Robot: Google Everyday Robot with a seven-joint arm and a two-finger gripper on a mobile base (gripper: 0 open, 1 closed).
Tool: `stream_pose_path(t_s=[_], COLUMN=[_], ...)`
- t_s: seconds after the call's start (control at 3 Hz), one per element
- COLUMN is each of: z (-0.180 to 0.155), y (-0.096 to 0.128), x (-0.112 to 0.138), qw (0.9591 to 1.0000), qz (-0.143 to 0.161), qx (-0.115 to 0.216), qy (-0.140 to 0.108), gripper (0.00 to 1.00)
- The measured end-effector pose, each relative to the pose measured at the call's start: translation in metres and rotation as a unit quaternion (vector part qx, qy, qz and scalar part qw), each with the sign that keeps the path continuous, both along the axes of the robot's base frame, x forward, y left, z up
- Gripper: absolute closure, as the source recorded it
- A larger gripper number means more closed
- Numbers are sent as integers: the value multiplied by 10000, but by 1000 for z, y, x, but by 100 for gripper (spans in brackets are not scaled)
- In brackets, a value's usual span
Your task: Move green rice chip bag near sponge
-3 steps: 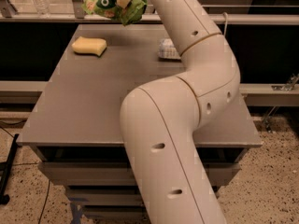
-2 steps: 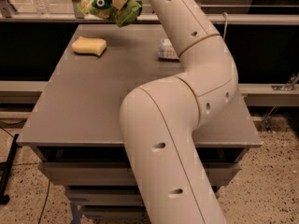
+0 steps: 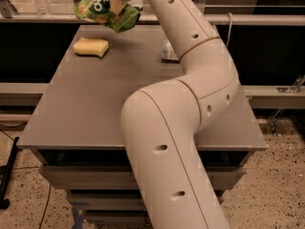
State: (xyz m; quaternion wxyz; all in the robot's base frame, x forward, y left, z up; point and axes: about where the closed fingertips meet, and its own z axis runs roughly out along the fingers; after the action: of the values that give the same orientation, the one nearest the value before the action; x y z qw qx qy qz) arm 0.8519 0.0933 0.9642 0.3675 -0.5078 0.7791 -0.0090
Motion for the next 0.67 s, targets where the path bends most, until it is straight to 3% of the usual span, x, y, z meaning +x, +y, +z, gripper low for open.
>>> stream_pose_path(t_s=[0.67], z=[-6], y=[-1], x=[0], qw=[9999], qz=[-55], qx=[23], qy=[93], gripper=[12])
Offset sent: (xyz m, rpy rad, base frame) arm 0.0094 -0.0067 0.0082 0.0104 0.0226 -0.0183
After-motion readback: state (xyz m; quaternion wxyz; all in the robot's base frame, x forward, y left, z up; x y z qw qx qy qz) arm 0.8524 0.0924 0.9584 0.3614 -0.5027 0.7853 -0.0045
